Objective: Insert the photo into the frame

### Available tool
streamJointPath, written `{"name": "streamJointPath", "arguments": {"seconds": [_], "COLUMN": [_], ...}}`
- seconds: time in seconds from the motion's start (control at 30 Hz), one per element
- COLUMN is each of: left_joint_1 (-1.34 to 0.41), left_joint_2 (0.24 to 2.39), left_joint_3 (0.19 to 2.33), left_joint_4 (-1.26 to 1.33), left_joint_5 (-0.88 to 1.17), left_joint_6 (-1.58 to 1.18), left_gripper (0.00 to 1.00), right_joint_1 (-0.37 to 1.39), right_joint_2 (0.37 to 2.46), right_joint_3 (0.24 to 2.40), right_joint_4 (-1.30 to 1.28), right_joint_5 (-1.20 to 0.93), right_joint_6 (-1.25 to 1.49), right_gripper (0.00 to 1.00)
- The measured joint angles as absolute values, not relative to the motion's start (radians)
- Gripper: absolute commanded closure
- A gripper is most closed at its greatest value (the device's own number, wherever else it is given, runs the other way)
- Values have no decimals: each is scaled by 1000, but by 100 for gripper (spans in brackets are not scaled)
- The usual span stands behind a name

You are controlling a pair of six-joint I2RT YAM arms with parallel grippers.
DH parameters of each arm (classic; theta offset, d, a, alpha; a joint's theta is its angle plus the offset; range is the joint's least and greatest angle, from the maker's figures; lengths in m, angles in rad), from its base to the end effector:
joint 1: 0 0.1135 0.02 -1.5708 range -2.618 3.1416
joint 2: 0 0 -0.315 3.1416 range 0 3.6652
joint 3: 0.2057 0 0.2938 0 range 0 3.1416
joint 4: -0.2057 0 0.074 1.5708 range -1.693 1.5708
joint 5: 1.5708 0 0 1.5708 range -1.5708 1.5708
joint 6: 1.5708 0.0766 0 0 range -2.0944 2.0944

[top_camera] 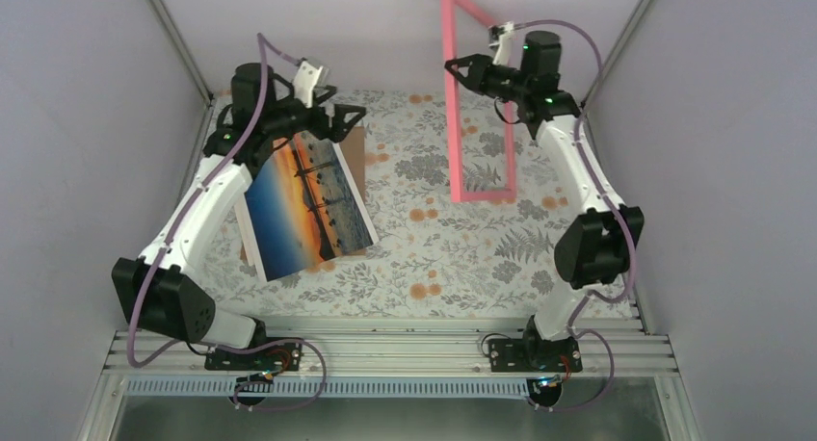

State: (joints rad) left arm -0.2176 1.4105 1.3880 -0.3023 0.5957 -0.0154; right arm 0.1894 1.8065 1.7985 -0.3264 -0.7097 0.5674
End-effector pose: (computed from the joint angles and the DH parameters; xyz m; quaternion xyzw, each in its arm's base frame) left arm 0.3704 -0.1259 0.4341 0.2487 0.7551 -0.3016 0.5263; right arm 0.4880 0.1444 0.4341 -0.0542 0.7884 0.4639 0.4004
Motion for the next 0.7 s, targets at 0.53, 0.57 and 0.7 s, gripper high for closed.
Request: {"name": "streamJointPath", "arguments": {"seconds": [0.53,0.57,0.7], "left_joint_1": [-435,-436,-443], "left_joint_2": [1562,1560,1558], "left_joint_3": [1494,1485,1444], "left_joint_4": [-137,-122,-89], "left_joint_5": [850,864,908], "left_joint_6": [-89,-83,-71], "left_gripper": [0,0,0], "right_joint_1": [115,113,97], "right_joint_2": [1731,1731,1731], "right_joint_3": [1529,1504,1435], "right_joint_4": [630,693,873], "right_joint_5": [-1079,-1079,-1079], "right_joint_6": [1417,1483,1682], "right_gripper": [97,97,97]}}
